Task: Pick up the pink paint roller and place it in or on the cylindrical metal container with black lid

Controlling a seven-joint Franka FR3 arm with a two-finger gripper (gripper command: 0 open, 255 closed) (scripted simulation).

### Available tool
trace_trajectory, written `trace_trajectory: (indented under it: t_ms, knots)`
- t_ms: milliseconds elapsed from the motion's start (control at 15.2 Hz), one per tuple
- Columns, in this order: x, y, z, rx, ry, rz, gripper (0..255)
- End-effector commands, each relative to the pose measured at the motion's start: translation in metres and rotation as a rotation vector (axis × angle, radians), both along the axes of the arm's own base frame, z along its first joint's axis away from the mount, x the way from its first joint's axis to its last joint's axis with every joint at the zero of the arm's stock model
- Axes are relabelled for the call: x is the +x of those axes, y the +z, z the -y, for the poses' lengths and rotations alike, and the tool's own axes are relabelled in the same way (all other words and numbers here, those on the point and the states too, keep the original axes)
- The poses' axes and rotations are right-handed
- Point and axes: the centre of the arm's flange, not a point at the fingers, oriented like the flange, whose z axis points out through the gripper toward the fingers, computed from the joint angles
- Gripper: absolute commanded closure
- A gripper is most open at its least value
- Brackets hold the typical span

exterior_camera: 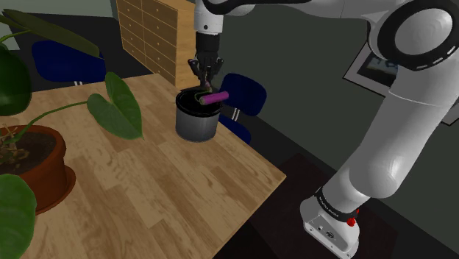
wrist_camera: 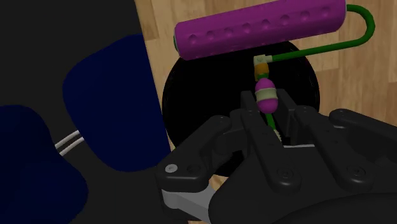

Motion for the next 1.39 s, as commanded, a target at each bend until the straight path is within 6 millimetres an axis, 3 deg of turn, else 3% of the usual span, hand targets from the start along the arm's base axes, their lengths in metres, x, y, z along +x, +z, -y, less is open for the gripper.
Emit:
trace_trajectory:
  t_ms: [0,132,1056,1320]
  knots:
    - [0.025,-0.001,0.011,-0.001,0.0,0.0,255]
    - [0.039,-0.001,0.017,-0.001,0.0,0.0,255]
    - [0.039,-0.075,0.017,-0.001,0.0,0.0,255]
    - [0.039,-0.075,0.017,-0.001,0.0,0.0,255]
